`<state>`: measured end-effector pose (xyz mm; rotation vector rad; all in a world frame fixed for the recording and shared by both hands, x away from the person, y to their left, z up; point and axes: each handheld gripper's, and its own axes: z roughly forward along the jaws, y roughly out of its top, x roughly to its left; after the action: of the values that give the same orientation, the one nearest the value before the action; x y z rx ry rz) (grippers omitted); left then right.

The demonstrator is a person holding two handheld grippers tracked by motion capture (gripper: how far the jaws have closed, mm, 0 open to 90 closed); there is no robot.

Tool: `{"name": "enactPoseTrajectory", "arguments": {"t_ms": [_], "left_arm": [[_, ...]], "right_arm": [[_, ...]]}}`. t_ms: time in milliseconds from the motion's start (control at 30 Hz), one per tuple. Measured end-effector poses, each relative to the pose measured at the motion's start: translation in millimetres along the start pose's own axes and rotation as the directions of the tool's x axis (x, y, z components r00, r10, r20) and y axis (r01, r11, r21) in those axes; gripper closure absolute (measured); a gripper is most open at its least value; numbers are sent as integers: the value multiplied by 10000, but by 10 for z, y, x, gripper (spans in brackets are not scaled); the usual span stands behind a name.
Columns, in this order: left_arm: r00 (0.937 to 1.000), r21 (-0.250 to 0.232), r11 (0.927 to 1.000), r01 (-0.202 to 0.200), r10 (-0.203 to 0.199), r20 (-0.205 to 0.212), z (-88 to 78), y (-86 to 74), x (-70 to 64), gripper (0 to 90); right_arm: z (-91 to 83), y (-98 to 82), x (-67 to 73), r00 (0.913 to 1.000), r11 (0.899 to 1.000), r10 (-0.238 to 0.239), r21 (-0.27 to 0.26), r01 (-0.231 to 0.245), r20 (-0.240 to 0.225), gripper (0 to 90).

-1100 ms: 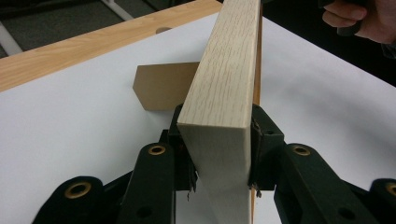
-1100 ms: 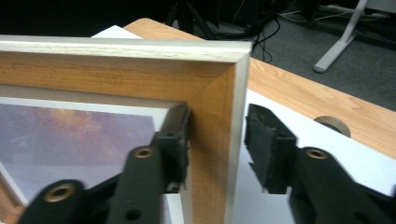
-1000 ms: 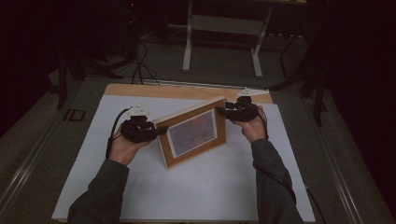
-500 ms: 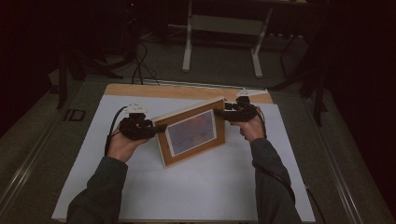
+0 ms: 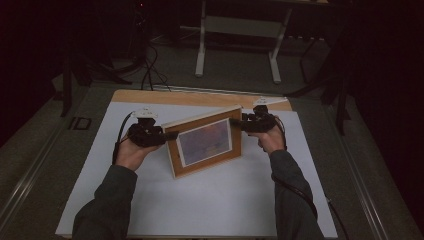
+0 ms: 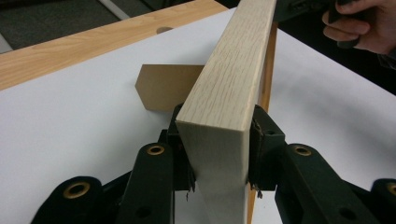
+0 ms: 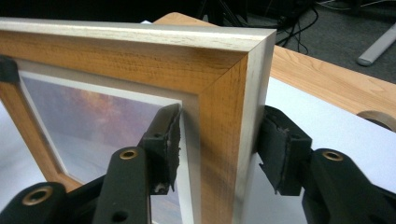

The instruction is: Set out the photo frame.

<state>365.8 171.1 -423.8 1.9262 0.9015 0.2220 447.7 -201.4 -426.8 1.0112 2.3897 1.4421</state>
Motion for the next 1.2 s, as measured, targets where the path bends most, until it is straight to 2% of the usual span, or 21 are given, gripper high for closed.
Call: {"name": "enactPoseTrajectory", "arguments": {"t_ms": [567,633,767,933,1200], "left_arm": [[9995,-212,9994,261,-265,-183,55,18,57,614],[9994,-175,9993,336,-338,-79,68,29,80,608],[9998,-42,9998,172,-172,44,74,57,104,599],[9999,-68,10000,64,-63,138,86,64,132,583],[9986,-61,10000,56,-53,528,95,65,200,577]], "right_arm": [[-122,-142,95,9989,9995,240,-214,-231,414,592],[-139,-157,117,9984,9994,292,-220,-281,482,596],[-186,-191,154,9979,9991,393,-196,-384,518,607],[-236,-224,216,9973,9993,353,-136,-345,642,616],[-278,-256,285,9970,9996,279,-3,-280,720,614]]}}
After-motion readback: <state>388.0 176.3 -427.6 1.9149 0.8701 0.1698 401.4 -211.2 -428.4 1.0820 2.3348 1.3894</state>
